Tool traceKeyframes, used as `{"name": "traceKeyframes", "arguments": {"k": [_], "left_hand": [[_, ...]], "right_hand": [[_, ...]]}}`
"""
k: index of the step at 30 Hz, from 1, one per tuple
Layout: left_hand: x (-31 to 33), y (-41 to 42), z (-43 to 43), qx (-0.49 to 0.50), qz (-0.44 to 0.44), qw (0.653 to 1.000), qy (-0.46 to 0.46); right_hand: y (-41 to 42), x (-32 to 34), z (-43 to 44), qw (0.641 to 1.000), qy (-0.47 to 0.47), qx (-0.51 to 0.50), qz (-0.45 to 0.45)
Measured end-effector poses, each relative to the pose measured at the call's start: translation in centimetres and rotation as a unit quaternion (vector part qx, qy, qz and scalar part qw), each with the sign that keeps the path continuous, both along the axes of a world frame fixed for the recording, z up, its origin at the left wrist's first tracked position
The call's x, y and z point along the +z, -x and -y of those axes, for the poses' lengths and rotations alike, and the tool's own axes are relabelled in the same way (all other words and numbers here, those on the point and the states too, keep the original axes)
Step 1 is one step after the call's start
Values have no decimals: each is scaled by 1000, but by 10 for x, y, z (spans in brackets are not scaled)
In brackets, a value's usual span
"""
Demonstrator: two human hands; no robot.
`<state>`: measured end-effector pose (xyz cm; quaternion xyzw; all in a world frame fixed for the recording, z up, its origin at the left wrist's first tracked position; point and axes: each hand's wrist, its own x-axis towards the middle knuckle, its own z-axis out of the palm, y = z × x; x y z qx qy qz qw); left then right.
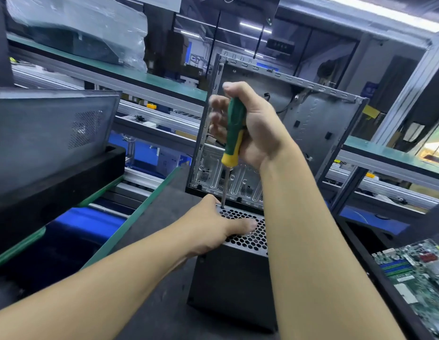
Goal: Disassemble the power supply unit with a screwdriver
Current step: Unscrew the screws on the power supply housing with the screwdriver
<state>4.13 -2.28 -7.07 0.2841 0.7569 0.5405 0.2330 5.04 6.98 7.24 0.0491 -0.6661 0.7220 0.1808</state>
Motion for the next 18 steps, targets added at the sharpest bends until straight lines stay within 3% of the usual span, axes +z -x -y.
{"name": "traceKeyframes", "arguments": {"k": [2,4,11,14,16,18], "left_hand": [[0,0,0,1,2,1000,-2],[1,-1,-1,0,11,1000,8],[0,1,-2,1,12,1000,13],[2,-2,0,4,15,1000,11],[2,-2,1,10,5,1000,13],[2,-4,1,13,-4,1000,12]], "right_hand": [[-5,2,-5,987,-54,-148,6],[-11,2,-3,968,-99,-229,-5],[-7,-8,22,952,-78,-290,-58],[-9,-10,11,984,11,-165,-74],[-12,-9,-3,998,23,-16,-59],[-13,-10,-14,985,34,161,-60]]}}
